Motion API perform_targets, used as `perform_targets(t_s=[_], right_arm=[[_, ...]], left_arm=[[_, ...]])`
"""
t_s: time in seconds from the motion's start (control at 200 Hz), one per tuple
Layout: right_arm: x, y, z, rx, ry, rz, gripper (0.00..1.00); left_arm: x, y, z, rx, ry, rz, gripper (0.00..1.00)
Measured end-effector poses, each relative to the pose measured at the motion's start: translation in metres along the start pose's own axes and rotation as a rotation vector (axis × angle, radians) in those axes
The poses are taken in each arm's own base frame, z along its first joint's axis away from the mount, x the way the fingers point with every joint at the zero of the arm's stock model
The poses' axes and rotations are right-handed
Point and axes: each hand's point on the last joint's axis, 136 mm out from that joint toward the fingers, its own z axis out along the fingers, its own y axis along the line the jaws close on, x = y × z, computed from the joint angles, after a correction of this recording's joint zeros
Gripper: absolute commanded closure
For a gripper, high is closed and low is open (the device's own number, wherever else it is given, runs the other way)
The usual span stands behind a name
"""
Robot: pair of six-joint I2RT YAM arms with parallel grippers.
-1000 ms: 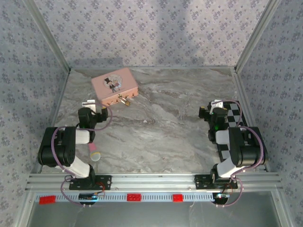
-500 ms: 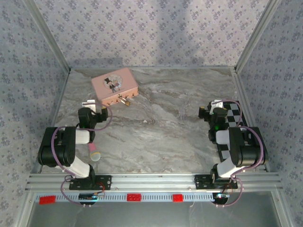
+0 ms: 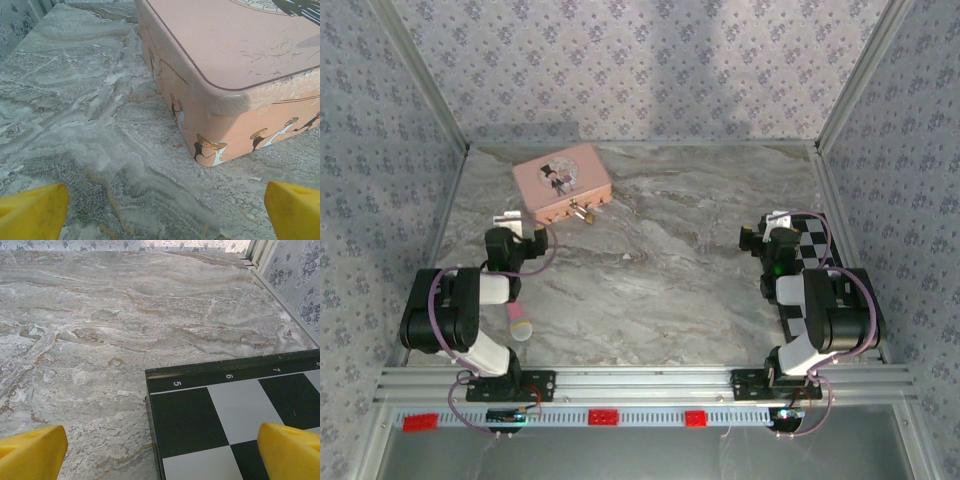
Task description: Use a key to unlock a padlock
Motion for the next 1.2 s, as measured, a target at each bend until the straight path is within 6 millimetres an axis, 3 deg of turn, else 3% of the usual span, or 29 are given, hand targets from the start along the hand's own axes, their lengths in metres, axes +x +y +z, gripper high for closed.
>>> perform_targets(t_s=[0.31,0.415,0.61,0.71,0.935,1.054,1.199], right_arm=[[0.000,0.002,0.000,-0.011,-0.001,-0.006,0.01],[-0.002,0.009,-0.002,-0.030,-0.018,-0.028,0.01],[0.001,0.018,-0.018,-0.071,-0.040,-0.067,0.01],[-0.018,0.025,-0.029,-0.092,-0.086,-0.087,0.01],[-0.055,0.043,-0.060,-0.147,-0.138,-0.083,0.01],[-0.091,0.044,-0.083,-0.175,-0.169,0.010,0.01],[-0.127,0.047,-0.116,-0.252,-0.193,0.157,0.01]], left_arm=[[-0.002,-0.004,-0.001,0.013,-0.005,0.021,0.00],[-0.009,-0.011,-0.012,0.023,-0.032,0.043,0.00],[-0.056,-0.050,-0.054,0.093,-0.171,0.147,0.00],[-0.079,-0.063,-0.080,0.117,-0.231,0.145,0.00],[-0.116,-0.047,-0.108,0.062,-0.204,-0.070,0.00],[-0.115,-0.037,-0.113,0.014,-0.106,-0.219,0.00],[-0.087,-0.024,-0.116,-0.048,0.047,-0.367,0.00]])
